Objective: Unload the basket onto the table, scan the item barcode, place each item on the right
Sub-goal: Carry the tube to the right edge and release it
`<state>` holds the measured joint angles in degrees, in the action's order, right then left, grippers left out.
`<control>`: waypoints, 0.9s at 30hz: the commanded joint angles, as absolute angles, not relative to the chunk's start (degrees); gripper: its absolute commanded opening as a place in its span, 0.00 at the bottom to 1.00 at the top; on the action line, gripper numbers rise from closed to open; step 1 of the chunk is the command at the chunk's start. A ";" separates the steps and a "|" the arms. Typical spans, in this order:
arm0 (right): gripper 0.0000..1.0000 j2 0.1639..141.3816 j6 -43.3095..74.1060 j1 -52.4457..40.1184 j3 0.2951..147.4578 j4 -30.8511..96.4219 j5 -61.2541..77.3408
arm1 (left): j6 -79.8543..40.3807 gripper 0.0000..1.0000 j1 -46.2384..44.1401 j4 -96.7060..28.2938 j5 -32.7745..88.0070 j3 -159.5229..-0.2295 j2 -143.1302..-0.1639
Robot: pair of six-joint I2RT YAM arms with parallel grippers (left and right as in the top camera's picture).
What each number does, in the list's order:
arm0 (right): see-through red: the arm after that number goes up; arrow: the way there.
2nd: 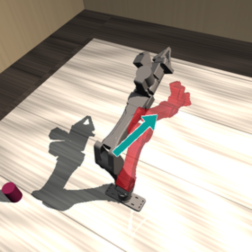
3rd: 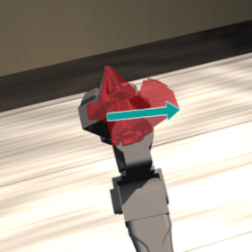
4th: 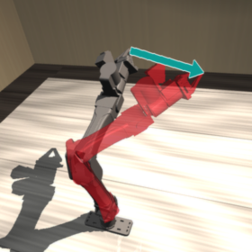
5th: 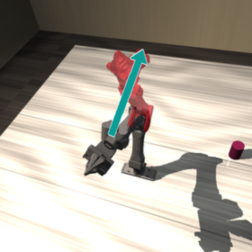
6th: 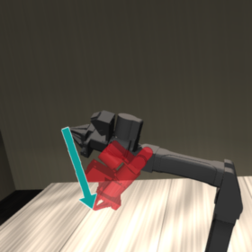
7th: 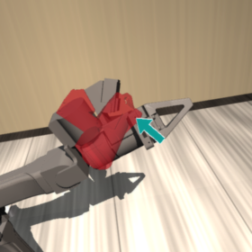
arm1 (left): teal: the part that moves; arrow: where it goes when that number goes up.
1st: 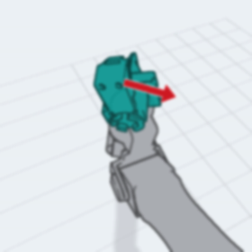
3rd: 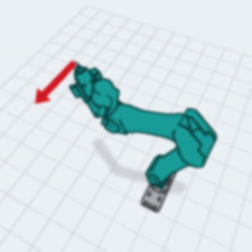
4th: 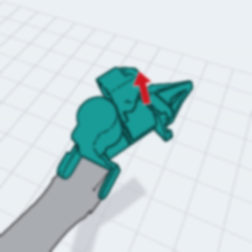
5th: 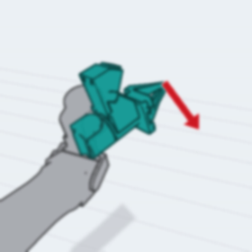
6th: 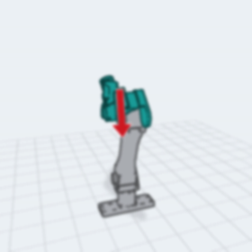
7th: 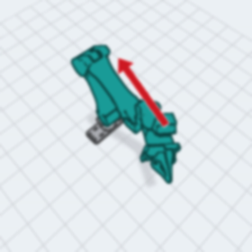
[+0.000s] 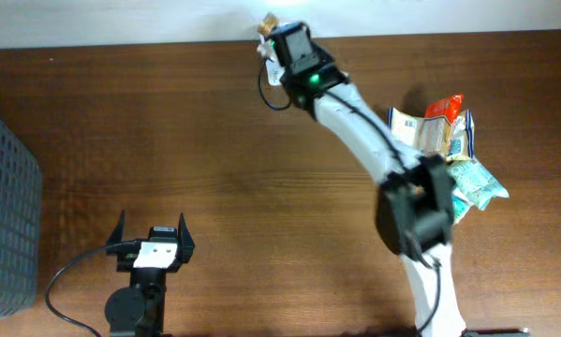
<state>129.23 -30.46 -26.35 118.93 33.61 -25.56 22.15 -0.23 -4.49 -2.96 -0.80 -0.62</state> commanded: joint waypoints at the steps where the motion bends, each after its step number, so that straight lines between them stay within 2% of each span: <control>1: 0.04 113.27 -6.79 -25.08 120.77 45.12 -9.04 | 22.83 0.99 0.05 -4.54 -2.74 -0.54 -0.36; 4: 0.04 108.07 3.11 -21.54 120.77 61.95 -1.21 | 22.83 0.99 0.05 -4.54 -2.74 -0.54 -0.36; 7: 0.04 108.20 6.87 -16.97 119.55 77.71 0.71 | 22.83 0.99 0.05 -4.54 -2.74 -0.51 -0.36; 8: 0.04 108.42 7.44 -15.70 117.64 79.55 0.69 | 22.83 0.99 0.05 -4.54 -2.74 -0.54 -0.36; 11: 0.04 108.49 8.05 -11.77 107.87 77.93 0.89 | 22.83 0.99 0.08 -4.54 -2.74 -0.54 -0.36; 17: 0.04 108.49 6.00 -5.45 82.02 60.75 0.43 | 22.83 0.99 0.05 -4.54 -2.74 -0.51 -0.36; 18: 0.08 108.49 6.00 -4.97 78.94 58.87 0.43 | 22.83 0.99 0.05 -4.54 -2.74 -0.54 -0.36; 19: 0.21 108.49 6.02 -4.82 77.84 58.46 0.45 | 22.83 0.99 0.05 -4.54 -2.74 -0.54 -0.36; 23: 0.41 108.44 6.07 -4.80 77.58 59.13 1.39 | 22.83 0.99 0.05 -4.54 -2.74 -0.54 -0.36; 24: 0.61 108.16 6.35 -4.80 77.82 59.64 3.42 | 22.83 0.99 0.05 -4.54 -2.74 -0.54 -0.36; 25: 0.72 107.74 6.59 -4.80 78.02 59.53 5.23 | 22.83 0.99 0.05 -4.54 -2.74 -0.51 -0.36; 26: 0.99 107.11 6.52 -4.80 78.50 59.61 6.07 | 22.83 0.99 0.05 -4.54 -2.74 -0.51 -0.36; 27: 0.99 105.89 6.55 -4.80 79.59 60.40 6.13 | 22.83 0.99 0.05 -4.54 -2.74 -0.54 -0.36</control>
